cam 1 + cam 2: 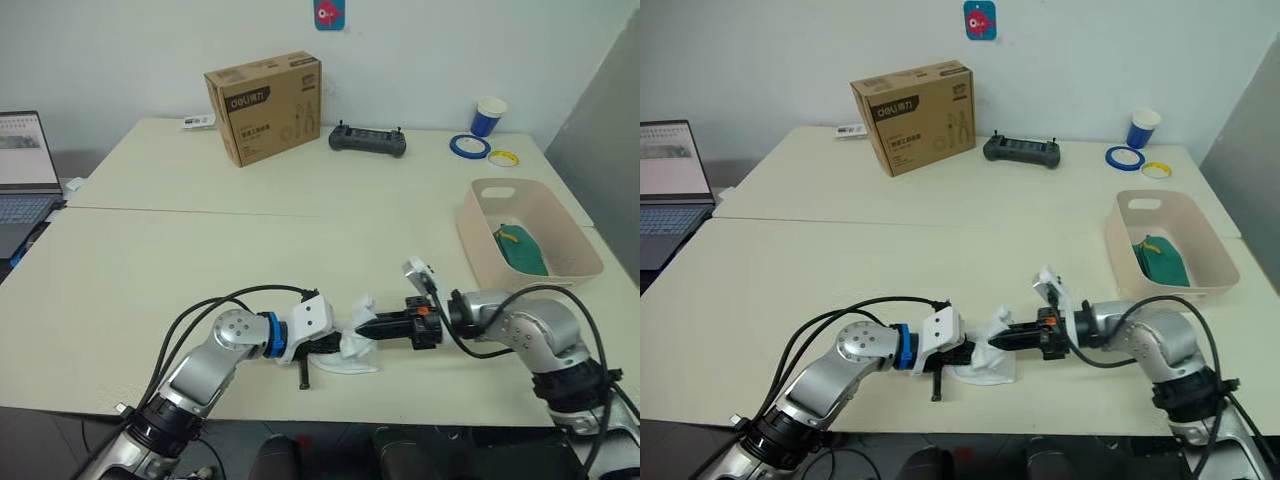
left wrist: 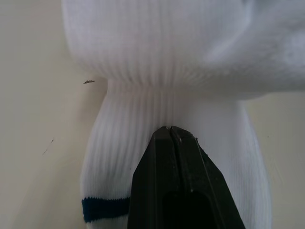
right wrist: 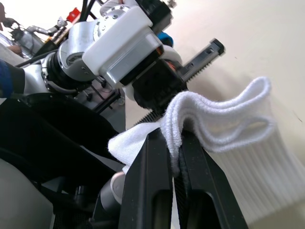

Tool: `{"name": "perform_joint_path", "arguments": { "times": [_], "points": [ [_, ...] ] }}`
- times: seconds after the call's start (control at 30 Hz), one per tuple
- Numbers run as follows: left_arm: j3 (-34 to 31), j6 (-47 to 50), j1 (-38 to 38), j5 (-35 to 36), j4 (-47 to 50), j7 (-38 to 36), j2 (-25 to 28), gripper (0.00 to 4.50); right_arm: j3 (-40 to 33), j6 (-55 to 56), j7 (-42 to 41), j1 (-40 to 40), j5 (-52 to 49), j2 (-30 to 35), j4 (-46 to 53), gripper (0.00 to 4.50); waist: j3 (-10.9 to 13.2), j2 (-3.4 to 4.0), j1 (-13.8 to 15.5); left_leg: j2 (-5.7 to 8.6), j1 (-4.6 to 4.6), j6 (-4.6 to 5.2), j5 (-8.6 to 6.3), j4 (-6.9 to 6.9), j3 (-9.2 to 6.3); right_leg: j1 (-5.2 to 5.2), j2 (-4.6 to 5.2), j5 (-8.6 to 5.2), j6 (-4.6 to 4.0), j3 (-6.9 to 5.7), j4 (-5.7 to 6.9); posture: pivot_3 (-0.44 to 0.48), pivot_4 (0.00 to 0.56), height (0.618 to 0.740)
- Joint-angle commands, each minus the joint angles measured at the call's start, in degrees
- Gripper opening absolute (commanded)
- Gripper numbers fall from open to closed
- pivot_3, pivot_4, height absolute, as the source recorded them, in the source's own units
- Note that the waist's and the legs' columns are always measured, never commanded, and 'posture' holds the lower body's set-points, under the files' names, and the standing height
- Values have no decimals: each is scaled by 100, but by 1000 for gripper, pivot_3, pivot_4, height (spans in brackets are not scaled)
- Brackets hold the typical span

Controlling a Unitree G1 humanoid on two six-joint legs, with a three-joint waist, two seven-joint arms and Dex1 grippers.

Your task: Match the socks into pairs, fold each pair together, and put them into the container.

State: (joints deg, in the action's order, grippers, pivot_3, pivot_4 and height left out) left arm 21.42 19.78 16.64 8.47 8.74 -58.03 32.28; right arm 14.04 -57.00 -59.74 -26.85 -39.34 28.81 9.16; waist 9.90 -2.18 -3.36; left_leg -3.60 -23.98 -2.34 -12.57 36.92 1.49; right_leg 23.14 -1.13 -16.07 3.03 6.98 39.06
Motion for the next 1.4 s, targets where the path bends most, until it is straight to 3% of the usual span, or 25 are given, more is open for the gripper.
{"name": "perform_joint_path", "arguments": {
  "times": [0.03, 0.13, 0.23, 0.4, 0.5, 0.63, 0.77, 0.9, 1.03, 1.13, 1.23, 1.33, 1.4],
  "points": [
    [-75, 177, -69, -42, -41, 37, 99, 0, 286, 344, -139, -54, 263, -14, -74, 40, 0, 0, 1, 0, 0, 0, 0, 0, 0, 0, 0, 0, 0, -1, 0, 0, 150, 740],
    [-134, 214, -150, -29, 32, 27, 185, 0, 289, 375, -4, -65, 298, -135, -89, 40, 0, 0, -3, 0, -1, 0, 0, 1, 3, 0, 1, 0, 0, 2, -1, 0, 150, 740],
    [-201, 241, -259, -5, 129, 28, 267, 0, 134, 246, 69, -57, 117, -217, 22, 799, 0, 1, -29, -5, 0, 0, 0, 0, 0, 1, -5, 0, 0, 1, 2, 0, 150, 740],
    [-266, 320, -333, 45, 254, 41, 290, 0, -373, -230, 163, -87, -452, -183, 390, 2461, 0, 1, -26, -8, 0, 0, 0, -2, -4, 2, -8, 0, -2, 0, 3, 0, 150, 740],
    [-313, 375, -352, 84, 296, 45, 281, 0, -679, -591, 139, -76, -883, -78, 613, 2461, 0, 1, -26, -7, 0, 0, 0, -2, -3, 2, -7, 0, -2, 1, 2, 0, 150, 740],
    [-384, 378, -392, 126, 327, -8, 353, 0, -539, 105, 251, 207, -263, 173, 626, 2461, -1, 1, -25, -8, 0, 0, 0, -3, -4, 2, -8, -1, -2, -1, 2, 0, 150, 740],
    [-459, 406, -363, 220, 343, -9, 370, 0, 23, 1231, 135, 422, 686, 306, 430, 1562, 0, 1, -44, -7, 1, 0, 0, -3, 0, 3, -8, -1, -3, 2, 0, 0, 150, 740],
    [-618, 535, -241, 380, 362, 27, 356, 0, 511, 2039, 36, 467, 1394, 265, 82, 115, 0, 1, -45, -7, 1, 0, 0, -3, 1, 4, -8, -1, -3, 2, 1, 0, 150, 740],
    [-817, 723, -171, 540, 417, 96, 335, 0, 711, 2401, 1, 411, 1706, 109, -200, 51, 0, 1, -42, -7, -1, 0, 0, -2, 2, 5, -7, -1, -2, 2, 1, 0, 150, 740],
    [-1432, 1305, -117, 1075, 723, 149, 462, 0, 919, 2706, 100, 377, 2079, -47, -501, 51, 1, 0, -43, -8, -2, 0, 0, -3, 0, 6, -7, -1, -3, 1, 1, 0, 150, 740],
    [-1857, 1772, 15, 1514, 979, -68, 845, 0, 835, 2703, 89, 383, 2087, -153, -549, 51, 4, -2, -43, -11, -1, 0, 0, -5, -4, 7, -11, -1, -4, -3, 2, 0, 150, 740],
    [-1900, 1610, 60, 1503, 1113, -448, 1386, 0, 693, 2614, 67, 368, 1983, -153, -449, 51, 4, 0, -44, -10, 0, -1, 0, -4, -5, 6, -10, -3, -6, -4, 2, 0, 150, 740],
    [-1940, 1620, 152, 1615, 1143, -506, 1476, 0, 607, 2539, 55, 366, 1900, -136, -364, 51, 6, 2, -37, -5, 0, -1, 0, -6, 2, 5, -2, -3, -7, 0, -2, 0, 150, 740]
  ]
}}
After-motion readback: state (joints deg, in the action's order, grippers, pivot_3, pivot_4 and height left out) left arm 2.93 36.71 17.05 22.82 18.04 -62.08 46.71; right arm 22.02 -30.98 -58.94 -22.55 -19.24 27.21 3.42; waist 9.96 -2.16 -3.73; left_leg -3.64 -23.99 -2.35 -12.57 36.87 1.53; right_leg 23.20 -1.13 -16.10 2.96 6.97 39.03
